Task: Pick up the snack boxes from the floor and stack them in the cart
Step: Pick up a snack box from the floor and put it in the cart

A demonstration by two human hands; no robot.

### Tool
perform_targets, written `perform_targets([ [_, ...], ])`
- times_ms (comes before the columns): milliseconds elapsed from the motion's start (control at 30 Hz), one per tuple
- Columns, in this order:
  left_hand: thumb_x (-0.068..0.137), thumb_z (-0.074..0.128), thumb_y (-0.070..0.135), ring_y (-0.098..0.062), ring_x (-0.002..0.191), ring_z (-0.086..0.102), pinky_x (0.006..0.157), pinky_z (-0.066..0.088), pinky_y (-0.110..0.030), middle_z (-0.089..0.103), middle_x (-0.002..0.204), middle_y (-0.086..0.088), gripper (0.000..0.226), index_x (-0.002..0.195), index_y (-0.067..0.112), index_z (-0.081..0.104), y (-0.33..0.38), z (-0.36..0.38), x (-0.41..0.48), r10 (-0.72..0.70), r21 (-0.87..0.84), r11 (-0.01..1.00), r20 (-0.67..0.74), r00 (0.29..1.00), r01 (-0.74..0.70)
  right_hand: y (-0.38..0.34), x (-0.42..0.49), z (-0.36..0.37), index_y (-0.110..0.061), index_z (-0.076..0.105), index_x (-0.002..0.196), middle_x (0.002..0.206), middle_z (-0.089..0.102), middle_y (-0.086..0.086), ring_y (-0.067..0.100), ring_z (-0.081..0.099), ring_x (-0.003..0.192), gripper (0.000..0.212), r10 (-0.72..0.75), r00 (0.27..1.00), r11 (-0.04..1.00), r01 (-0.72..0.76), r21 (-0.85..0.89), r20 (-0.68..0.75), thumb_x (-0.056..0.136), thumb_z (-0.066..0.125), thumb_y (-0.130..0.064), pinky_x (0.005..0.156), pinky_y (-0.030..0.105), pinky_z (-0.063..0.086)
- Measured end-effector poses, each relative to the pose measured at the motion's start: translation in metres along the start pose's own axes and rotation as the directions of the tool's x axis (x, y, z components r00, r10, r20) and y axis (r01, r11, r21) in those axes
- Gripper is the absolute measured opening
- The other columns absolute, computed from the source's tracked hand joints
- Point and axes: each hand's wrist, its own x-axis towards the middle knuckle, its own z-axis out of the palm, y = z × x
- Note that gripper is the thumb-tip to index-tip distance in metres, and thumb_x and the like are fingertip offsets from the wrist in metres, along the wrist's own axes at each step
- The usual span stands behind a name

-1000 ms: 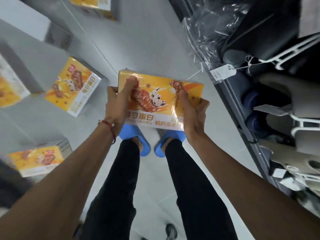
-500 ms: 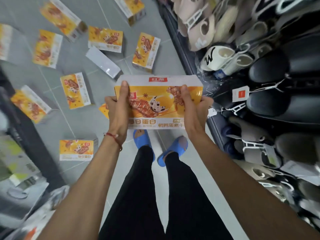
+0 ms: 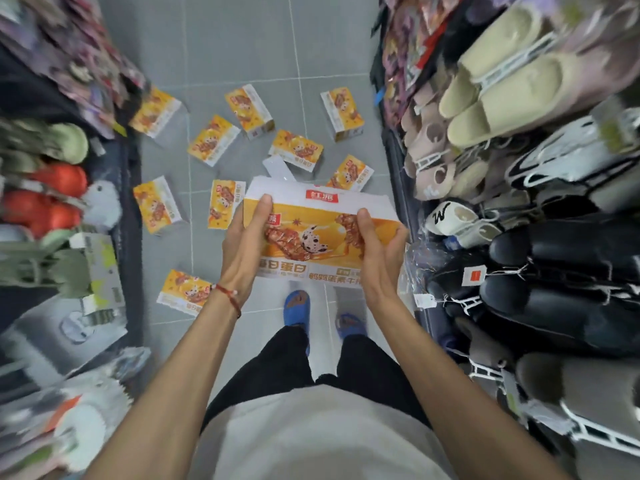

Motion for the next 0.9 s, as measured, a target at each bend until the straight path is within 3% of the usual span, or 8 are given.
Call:
perform_targets([
  [133,0.07,0.058,0.089,-0.015,0.113,0.069,0.109,0.046,-0.049,0.074,0.118,0.013,0.077,0.132,0.044,0.06,0.002,-0.011,-0.035,0.023,-0.044,0.999,-0.156,0.987,-0.031,-0.012,-0.009,-0.002,-0.037,0.053,0.135,0.132,0.063,-0.002,0.02,0.066,0.118,0.095,-0.072,0.991,0.996,0.078,-0.049,0.114,0.061,0.067,-0.095,0.105,0.05,0.053],
  [233,0.077,0.058,0.082,-0.014,0.109,0.072,0.106,0.049,-0.049,0.076,0.114,0.011,0.069,0.13,0.038,0.062,-0.005,-0.013,-0.07,0.032,-0.11,0.992,-0.239,0.971,-0.059,-0.018,-0.019,-0.01,-0.033,0.054,0.142,0.135,0.062,-0.004,0.019,0.064,0.124,0.098,-0.123,0.971,0.986,0.143,-0.086,0.206,0.064,0.066,-0.092,0.109,0.05,0.05],
  [433,0.09,0.056,0.068,-0.007,0.104,0.072,0.1,0.052,-0.035,0.076,0.113,0.009,0.053,0.129,0.033,0.064,-0.034,-0.013,-0.148,-0.013,-0.25,0.961,-0.464,0.886,-0.117,-0.015,-0.048,-0.023,-0.042,0.058,0.137,0.137,0.062,-0.006,0.018,0.064,0.125,0.092,-0.145,0.884,0.968,0.221,-0.123,0.445,0.061,0.07,-0.093,0.111,0.05,0.049],
  [567,0.088,0.058,0.069,-0.006,0.107,0.071,0.099,0.05,-0.034,0.075,0.116,0.013,0.051,0.128,0.038,0.062,-0.065,-0.024,-0.206,-0.07,-0.327,0.93,-0.61,0.79,-0.17,0.004,-0.081,-0.025,-0.048,0.059,0.13,0.129,0.067,-0.003,0.021,0.068,0.12,0.084,-0.12,0.778,0.949,0.273,-0.159,0.617,0.06,0.074,-0.091,0.107,0.051,0.053],
  [667,0.09,0.057,0.067,-0.003,0.104,0.071,0.088,0.048,-0.024,0.074,0.114,0.016,0.051,0.133,0.039,0.058,-0.093,-0.035,-0.255,-0.13,-0.375,0.903,-0.704,0.699,-0.21,0.023,-0.119,-0.028,-0.048,0.059,0.127,0.131,0.068,-0.004,0.021,0.067,0.122,0.081,-0.083,0.685,0.922,0.328,-0.205,0.724,0.061,0.072,-0.092,0.107,0.051,0.053],
  [767,0.091,0.058,0.064,-0.004,0.105,0.071,0.086,0.047,-0.024,0.074,0.117,0.015,0.055,0.138,0.036,0.055,-0.122,-0.046,-0.302,-0.184,-0.424,0.867,-0.76,0.623,-0.261,0.041,-0.163,-0.039,-0.04,0.061,0.123,0.119,0.071,-0.008,0.015,0.075,0.102,0.055,-0.048,0.571,0.915,0.355,-0.194,0.819,0.079,0.077,-0.069,0.096,0.045,0.061],
  [900,0.092,0.058,0.063,-0.005,0.105,0.071,0.086,0.049,-0.026,0.073,0.119,0.013,0.055,0.14,0.036,0.054,-0.165,-0.058,-0.373,-0.256,-0.459,0.826,-0.822,0.508,-0.326,0.073,-0.222,-0.053,-0.033,0.059,0.132,0.109,0.08,-0.006,0.013,0.079,0.094,0.049,-0.008,0.425,0.906,0.385,-0.173,0.905,0.09,0.077,-0.051,0.086,0.037,0.063],
])
